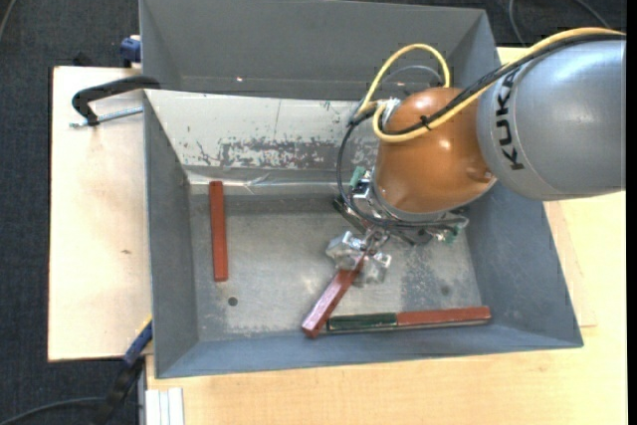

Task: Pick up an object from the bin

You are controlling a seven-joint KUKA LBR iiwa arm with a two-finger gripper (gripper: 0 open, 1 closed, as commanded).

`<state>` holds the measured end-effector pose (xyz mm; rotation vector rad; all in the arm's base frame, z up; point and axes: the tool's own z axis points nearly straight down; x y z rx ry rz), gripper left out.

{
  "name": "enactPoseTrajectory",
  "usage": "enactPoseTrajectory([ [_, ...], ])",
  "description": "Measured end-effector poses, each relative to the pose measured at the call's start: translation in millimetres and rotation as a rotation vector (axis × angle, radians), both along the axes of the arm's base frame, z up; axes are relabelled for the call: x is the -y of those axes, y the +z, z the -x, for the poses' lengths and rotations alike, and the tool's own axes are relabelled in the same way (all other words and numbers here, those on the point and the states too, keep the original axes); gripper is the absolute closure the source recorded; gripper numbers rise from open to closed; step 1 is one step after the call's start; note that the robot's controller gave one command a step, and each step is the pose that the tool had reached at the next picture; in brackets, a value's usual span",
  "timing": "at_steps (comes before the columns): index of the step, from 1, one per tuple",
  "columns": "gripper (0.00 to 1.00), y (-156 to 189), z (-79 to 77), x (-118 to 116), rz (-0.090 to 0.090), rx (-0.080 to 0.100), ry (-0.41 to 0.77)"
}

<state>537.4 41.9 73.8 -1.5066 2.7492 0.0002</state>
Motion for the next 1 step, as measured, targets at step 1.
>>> enactPoseTrajectory([
  [1, 1.00, 129.3, -39.1, -20.4, 0.002, 0.008, 0.359],
])
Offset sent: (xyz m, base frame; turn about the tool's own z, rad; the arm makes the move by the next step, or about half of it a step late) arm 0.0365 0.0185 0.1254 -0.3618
